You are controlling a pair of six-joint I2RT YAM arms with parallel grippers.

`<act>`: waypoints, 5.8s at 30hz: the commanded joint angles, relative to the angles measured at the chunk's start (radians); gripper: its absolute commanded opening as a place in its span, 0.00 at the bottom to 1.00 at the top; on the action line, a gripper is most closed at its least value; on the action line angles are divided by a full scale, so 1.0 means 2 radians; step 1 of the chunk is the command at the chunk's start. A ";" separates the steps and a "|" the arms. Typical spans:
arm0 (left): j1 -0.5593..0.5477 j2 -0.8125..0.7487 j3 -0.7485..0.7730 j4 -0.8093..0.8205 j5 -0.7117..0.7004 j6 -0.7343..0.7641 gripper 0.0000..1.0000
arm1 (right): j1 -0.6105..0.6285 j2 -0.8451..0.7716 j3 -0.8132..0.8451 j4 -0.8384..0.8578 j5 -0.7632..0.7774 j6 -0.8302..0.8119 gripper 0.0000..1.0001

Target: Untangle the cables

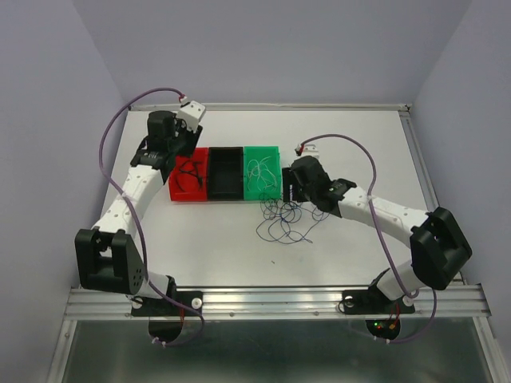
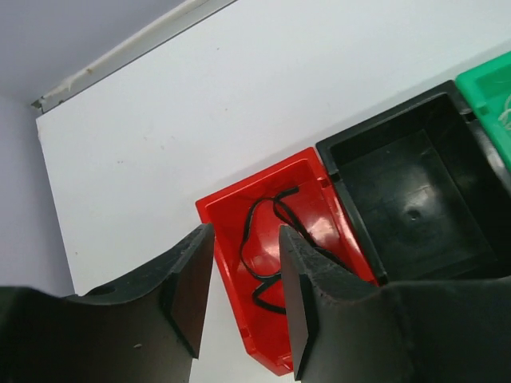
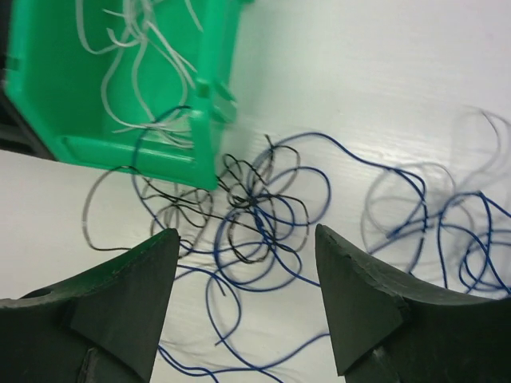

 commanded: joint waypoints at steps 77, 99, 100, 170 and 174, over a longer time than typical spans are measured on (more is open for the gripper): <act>-0.158 -0.189 -0.263 0.331 0.207 -0.127 0.57 | 0.004 -0.109 -0.046 0.162 -0.159 -0.027 0.01; -0.162 -0.209 -0.289 0.344 0.382 -0.111 0.73 | 0.005 -0.206 -0.161 0.457 -0.376 0.049 0.00; -0.163 -0.203 -0.289 0.344 0.391 -0.111 0.74 | 0.004 -0.205 -0.169 0.485 -0.379 0.054 0.01; -0.238 -0.359 -0.206 0.243 0.150 -0.178 0.00 | 0.005 -0.122 -0.165 0.445 -0.394 -0.142 0.01; -0.233 -0.388 -0.226 0.264 0.009 -0.184 0.00 | 0.002 -0.160 -0.155 0.388 -0.221 -0.091 0.01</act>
